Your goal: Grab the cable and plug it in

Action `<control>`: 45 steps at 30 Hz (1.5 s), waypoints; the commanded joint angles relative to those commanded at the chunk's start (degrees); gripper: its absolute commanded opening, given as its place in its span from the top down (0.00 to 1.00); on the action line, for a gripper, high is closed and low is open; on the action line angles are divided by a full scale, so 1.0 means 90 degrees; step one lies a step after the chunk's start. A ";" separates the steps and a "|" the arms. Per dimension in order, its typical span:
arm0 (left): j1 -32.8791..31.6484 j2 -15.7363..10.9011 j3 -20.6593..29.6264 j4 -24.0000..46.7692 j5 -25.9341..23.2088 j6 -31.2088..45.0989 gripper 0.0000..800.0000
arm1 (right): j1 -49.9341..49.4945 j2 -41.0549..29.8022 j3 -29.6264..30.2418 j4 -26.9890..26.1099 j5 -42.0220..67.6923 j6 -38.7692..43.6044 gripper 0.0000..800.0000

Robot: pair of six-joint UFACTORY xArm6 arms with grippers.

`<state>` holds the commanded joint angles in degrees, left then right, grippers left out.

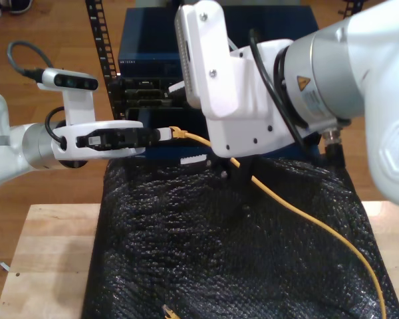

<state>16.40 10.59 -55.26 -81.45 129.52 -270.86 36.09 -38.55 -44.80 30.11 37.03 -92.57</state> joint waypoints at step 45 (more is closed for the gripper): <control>0.0010 -0.0020 -0.0010 -0.0264 0.0860 -0.0322 0.94 | 0.0508 -0.0195 0.0459 0.0010 -0.0977 -0.0137 0.41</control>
<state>16.48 10.42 -55.35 -83.82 137.25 -273.76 40.66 -40.31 -40.67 30.20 28.24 -93.80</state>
